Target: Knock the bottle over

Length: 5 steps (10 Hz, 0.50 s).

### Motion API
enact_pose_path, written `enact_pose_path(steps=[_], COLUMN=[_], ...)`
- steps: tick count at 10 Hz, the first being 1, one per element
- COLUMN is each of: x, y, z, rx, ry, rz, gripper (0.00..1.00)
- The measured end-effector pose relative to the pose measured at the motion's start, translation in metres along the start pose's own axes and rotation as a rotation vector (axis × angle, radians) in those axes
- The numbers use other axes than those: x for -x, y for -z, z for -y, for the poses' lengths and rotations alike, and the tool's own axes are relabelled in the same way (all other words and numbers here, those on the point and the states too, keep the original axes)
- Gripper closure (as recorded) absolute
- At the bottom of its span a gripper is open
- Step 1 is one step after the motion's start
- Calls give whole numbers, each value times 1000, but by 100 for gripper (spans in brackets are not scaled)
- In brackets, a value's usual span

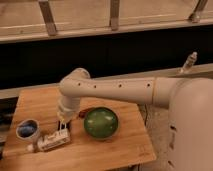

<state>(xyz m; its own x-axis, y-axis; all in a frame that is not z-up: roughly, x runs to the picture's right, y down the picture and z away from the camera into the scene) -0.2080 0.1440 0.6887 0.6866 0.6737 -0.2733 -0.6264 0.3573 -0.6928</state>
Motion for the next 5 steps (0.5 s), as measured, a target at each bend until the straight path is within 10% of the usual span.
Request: enact_pose_path(steps=[5], x=[-18], y=[41], z=[41], rx=[-144], ry=[-197], rz=[137], gripper=[100])
